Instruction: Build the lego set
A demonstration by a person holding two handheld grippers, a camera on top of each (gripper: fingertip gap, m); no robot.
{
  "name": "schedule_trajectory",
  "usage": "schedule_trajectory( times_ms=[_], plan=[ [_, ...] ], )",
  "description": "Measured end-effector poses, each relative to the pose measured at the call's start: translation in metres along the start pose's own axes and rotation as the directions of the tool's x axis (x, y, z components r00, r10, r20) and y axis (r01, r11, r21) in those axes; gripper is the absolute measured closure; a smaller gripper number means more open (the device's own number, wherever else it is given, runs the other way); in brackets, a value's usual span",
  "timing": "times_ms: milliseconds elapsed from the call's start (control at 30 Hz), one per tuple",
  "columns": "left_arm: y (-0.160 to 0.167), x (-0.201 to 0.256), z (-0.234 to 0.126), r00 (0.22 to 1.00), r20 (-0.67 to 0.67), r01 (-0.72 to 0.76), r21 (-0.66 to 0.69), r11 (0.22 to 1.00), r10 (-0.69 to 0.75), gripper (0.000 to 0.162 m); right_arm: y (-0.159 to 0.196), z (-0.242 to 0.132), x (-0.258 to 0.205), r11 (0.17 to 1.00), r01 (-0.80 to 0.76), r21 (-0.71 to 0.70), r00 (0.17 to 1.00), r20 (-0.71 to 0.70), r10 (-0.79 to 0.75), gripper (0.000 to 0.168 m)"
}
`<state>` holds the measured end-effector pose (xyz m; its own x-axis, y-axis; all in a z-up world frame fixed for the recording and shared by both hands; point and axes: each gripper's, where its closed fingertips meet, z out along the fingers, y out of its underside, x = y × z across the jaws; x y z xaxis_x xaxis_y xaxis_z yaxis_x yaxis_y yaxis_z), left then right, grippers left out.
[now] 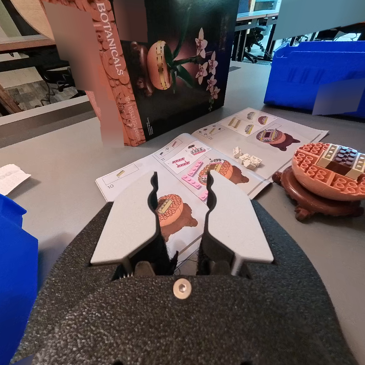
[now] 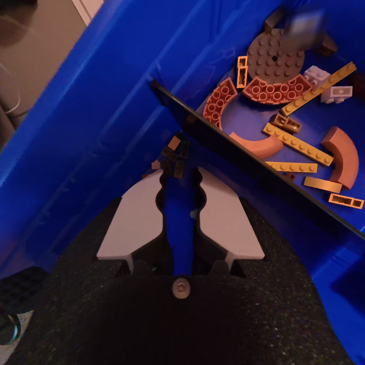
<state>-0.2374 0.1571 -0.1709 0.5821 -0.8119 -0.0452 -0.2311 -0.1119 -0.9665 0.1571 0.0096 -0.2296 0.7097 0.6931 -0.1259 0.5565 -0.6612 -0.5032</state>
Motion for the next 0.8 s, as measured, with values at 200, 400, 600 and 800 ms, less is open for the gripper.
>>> schedule_trajectory(
  times_ms=[200, 400, 600, 800],
  plan=[
    [0.0007, -0.0004, 0.0006, 1.000, 0.002, 0.001, -0.006, 1.000, -0.001, 0.115, 0.0000, 0.0007, 0.0029, 0.999, 0.029, -0.013, 0.999, -0.027, -0.030, 0.151],
    [-0.0009, -0.0010, -0.0008, 1.000, 0.007, 0.001, 0.008, 1.000, -0.001, 0.115, -0.0013, 0.0019, 0.0012, 0.998, 0.058, -0.009, 0.998, -0.021, -0.058, 0.156],
    [-0.0028, -0.0015, -0.0025, 1.000, 0.007, 0.006, 0.026, 1.000, -0.006, 0.116, -0.0005, 0.0008, 0.0008, 0.999, 0.048, -0.004, 0.998, -0.027, -0.048, 0.159],
    [-0.0033, -0.0014, -0.0029, 1.000, 0.002, 0.010, 0.029, 1.000, -0.010, 0.116, 0.0018, -0.0022, 0.0022, 0.998, 0.061, -0.004, 0.997, -0.057, -0.061, 0.160]
  ],
)
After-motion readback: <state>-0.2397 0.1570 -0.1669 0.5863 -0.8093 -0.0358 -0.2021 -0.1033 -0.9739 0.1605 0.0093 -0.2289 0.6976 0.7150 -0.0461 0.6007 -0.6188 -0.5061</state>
